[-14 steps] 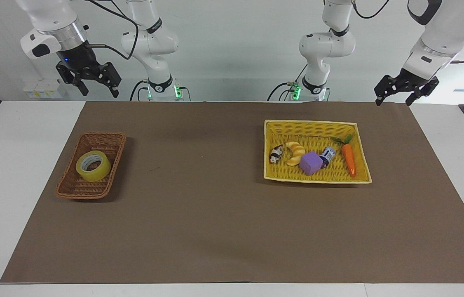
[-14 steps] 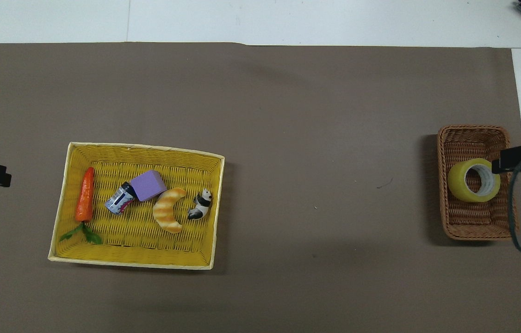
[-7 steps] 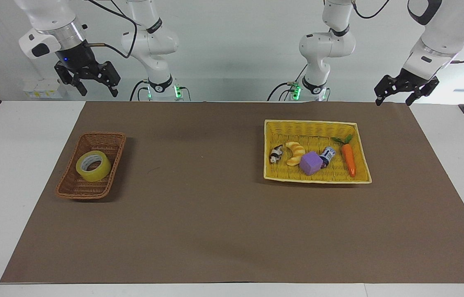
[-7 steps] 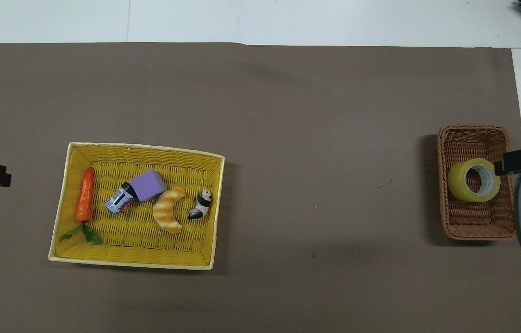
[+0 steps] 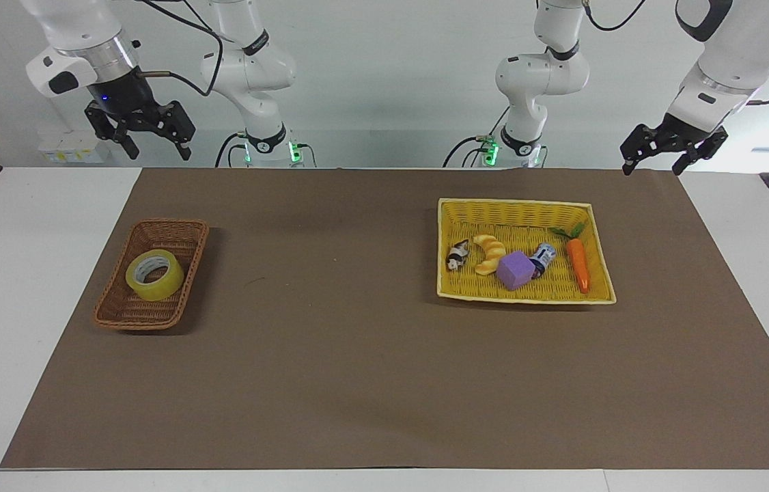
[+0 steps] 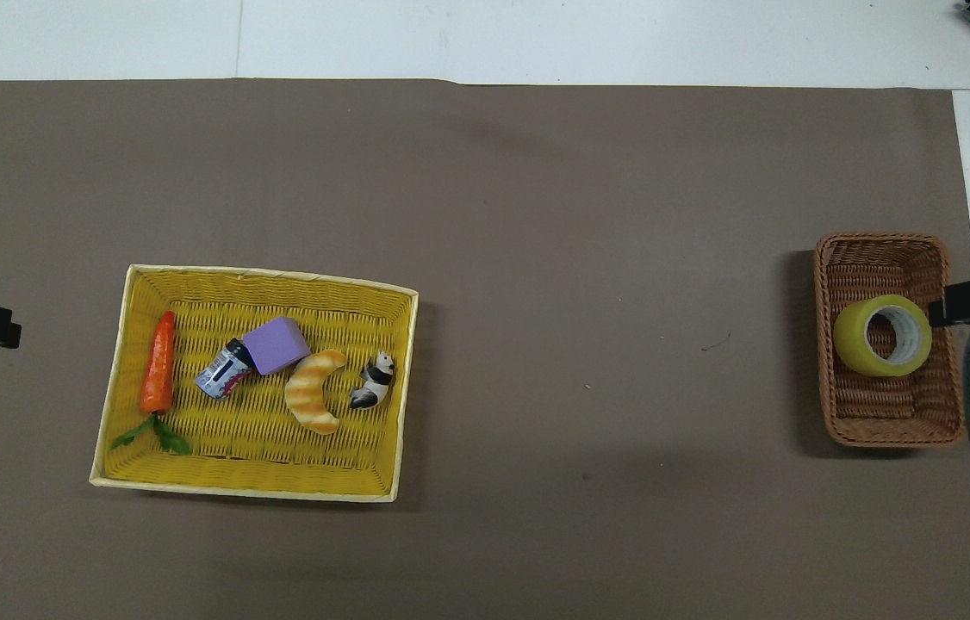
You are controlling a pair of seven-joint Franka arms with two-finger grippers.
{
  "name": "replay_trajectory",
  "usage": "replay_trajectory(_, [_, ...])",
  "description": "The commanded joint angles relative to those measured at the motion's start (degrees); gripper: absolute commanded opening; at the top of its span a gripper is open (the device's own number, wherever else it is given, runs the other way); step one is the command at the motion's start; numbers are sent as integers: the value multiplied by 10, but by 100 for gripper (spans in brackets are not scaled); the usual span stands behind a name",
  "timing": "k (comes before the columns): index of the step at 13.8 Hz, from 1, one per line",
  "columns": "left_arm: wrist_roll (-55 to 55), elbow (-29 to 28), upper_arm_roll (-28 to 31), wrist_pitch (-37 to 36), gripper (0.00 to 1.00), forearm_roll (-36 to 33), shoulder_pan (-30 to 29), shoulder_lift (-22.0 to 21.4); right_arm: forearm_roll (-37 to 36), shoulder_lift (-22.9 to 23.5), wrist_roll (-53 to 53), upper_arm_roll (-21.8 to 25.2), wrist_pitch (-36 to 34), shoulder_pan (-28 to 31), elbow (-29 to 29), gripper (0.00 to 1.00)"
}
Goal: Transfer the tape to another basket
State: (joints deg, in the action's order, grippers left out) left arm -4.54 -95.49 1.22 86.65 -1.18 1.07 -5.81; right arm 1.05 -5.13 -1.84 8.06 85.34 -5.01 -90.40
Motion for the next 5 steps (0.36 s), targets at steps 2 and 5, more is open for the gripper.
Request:
replay_trajectory(2, [0, 5, 1, -4, 100, -12, 2, -1, -24, -8, 8, -3, 25, 3, -10, 100])
replay_trajectory(5, [0, 5, 1, -5, 100, -12, 2, -1, -24, -7, 7, -4, 32, 3, -10, 100])
